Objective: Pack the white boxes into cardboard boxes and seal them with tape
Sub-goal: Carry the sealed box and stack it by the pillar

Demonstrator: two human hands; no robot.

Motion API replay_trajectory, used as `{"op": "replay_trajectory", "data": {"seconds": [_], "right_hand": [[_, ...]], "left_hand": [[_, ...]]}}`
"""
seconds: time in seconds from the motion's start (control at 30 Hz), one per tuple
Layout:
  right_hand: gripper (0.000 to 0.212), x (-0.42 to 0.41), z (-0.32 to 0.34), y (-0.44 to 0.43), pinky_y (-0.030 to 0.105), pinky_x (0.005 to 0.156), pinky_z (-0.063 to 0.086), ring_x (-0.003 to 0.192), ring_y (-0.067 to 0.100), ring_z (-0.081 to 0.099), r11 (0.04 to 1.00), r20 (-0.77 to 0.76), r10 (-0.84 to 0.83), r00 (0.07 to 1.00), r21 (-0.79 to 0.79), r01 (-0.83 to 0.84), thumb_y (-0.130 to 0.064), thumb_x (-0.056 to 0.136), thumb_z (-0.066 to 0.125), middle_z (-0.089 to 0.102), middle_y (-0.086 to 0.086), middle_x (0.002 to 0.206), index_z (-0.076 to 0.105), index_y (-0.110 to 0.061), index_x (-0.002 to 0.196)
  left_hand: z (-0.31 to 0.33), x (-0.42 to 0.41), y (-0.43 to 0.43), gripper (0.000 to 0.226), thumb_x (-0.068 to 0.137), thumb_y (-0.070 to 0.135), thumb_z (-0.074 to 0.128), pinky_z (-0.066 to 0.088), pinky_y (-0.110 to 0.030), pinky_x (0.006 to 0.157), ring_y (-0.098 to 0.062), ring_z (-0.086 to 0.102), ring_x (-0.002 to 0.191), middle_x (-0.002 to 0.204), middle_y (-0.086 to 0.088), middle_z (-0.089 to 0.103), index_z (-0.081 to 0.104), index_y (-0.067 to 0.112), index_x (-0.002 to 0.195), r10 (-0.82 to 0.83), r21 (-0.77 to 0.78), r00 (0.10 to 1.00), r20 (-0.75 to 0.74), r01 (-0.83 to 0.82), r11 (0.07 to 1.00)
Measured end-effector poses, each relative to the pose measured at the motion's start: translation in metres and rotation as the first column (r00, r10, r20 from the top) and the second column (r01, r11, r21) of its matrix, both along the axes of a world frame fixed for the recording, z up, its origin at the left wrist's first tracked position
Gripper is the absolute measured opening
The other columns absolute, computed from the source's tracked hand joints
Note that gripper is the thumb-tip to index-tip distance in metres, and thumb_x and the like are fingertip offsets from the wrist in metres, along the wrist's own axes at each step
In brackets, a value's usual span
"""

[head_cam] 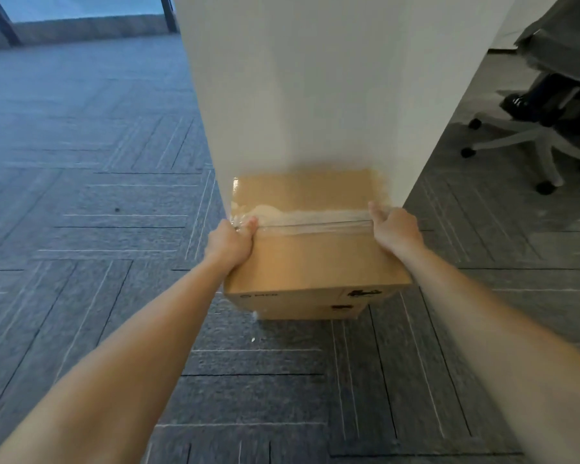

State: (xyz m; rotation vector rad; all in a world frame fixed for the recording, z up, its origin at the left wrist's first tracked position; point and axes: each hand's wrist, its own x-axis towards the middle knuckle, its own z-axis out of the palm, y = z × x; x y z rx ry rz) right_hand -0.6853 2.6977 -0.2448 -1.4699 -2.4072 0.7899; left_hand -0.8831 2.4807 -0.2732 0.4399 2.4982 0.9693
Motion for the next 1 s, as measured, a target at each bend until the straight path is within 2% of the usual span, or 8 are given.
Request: {"op": "replay_trajectory", "data": {"seconds": [0.2, 0.37, 0.57, 0.67, 0.77, 0.83, 0.9, 1.0], "right_hand": [[0.065, -0.026, -0.061, 0.05, 0.031, 0.046, 0.028, 0.052, 0.024, 0.047, 0.998, 0.046, 0.002, 0.999, -0.062, 0.001, -0.056, 0.102, 0.029, 0.047, 0.007, 0.058, 0.046, -0.009, 0.061], [0.069, -0.05, -0.108, 0.082, 0.031, 0.048, 0.032, 0.065, 0.027, 0.056, 0.992, 0.072, -0.022, 0.997, -0.126, 0.031, -0.062, 0.099, 0.028, 0.059, 0.012, 0.077, 0.058, -0.003, 0.081], [0.064, -0.051, -0.126, 0.092, 0.031, 0.059, 0.037, 0.073, 0.026, 0.053, 0.991, -0.037, -0.083, 0.996, -0.109, 0.078, -0.063, 0.096, 0.037, 0.058, 0.01, 0.084, 0.06, -0.003, 0.092], [0.054, -0.049, -0.122, 0.093, 0.029, 0.066, 0.041, 0.085, 0.023, 0.056, 0.932, -0.235, -0.246, 0.94, -0.324, 0.162, -0.06, 0.093, 0.049, 0.061, 0.005, 0.094, 0.065, -0.01, 0.1], [0.036, -0.016, -0.131, 0.097, 0.029, 0.065, 0.043, 0.08, 0.023, 0.061, 0.75, -0.336, -0.493, 0.803, -0.631, 0.197, -0.046, 0.097, 0.05, 0.068, 0.001, 0.088, 0.068, -0.015, 0.099], [0.019, 0.016, -0.155, 0.087, 0.031, 0.061, 0.048, 0.082, 0.026, 0.063, 0.769, -0.27, -0.413, 0.87, -0.616, 0.174, -0.027, 0.096, 0.057, 0.069, 0.001, 0.076, 0.068, -0.015, 0.085], [0.01, 0.042, -0.189, 0.074, 0.043, 0.076, 0.054, 0.096, 0.032, 0.065, 0.838, -0.069, -0.17, 0.983, -0.534, 0.108, -0.015, 0.09, 0.063, 0.071, 0.009, 0.091, 0.07, -0.008, 0.093], [0.025, 0.057, -0.212, 0.046, 0.04, 0.091, 0.046, 0.109, 0.035, 0.059, 0.867, 0.146, 0.111, 0.983, -0.498, -0.024, -0.005, 0.094, 0.057, 0.063, 0.017, 0.11, 0.061, 0.0, 0.118]], "left_hand": [[-0.046, -0.022, 0.044, 0.076, 0.097, 0.065, 0.042, 0.042, -0.043, 0.096, -0.04, 0.051, 0.125, 0.138, -0.022, 0.052, 0.046, 0.003, 0.14, 0.021, -0.11, 1.0, 0.023, -0.019, 0.994], [-0.078, -0.043, 0.068, 0.077, 0.093, 0.068, 0.046, 0.047, -0.046, 0.098, -0.037, 0.057, 0.118, 0.131, -0.02, 0.059, 0.053, 0.003, 0.132, 0.076, -0.084, 0.993, 0.095, -0.068, 0.994], [-0.088, -0.049, 0.081, 0.076, 0.079, 0.078, 0.047, 0.052, -0.044, 0.086, -0.031, 0.063, 0.1, 0.108, -0.011, 0.067, 0.065, 0.009, 0.107, 0.091, -0.053, 0.996, 0.022, -0.09, 0.995], [-0.085, -0.049, 0.079, 0.07, 0.075, 0.08, 0.044, 0.051, -0.039, 0.074, -0.027, 0.065, 0.087, 0.092, -0.005, 0.068, 0.067, 0.016, 0.088, 0.131, 0.019, 0.99, 0.055, -0.133, 0.991], [-0.09, -0.052, 0.061, 0.053, 0.097, 0.063, 0.041, 0.05, -0.036, 0.068, -0.02, 0.064, 0.077, 0.085, -0.004, 0.068, 0.066, 0.017, 0.085, 0.277, 0.238, 0.874, 0.4, -0.391, 0.889], [-0.113, -0.046, 0.03, 0.034, 0.103, 0.037, 0.048, 0.05, -0.033, 0.061, -0.02, 0.06, 0.071, 0.088, -0.008, 0.07, 0.068, 0.012, 0.092, 0.299, 0.201, 0.871, 0.389, -0.397, 0.895], [-0.146, -0.027, -0.006, 0.019, 0.1, 0.012, 0.054, 0.05, -0.029, 0.055, -0.017, 0.06, 0.07, 0.105, -0.01, 0.072, 0.067, 0.01, 0.113, 0.232, -0.021, 0.937, 0.26, -0.235, 0.972], [-0.18, 0.021, -0.033, 0.054, 0.096, -0.001, 0.058, 0.056, -0.029, 0.083, -0.019, 0.063, 0.117, 0.141, -0.001, 0.058, 0.047, 0.013, 0.147, 0.092, -0.18, 0.944, 0.318, -0.035, 0.983]]}}
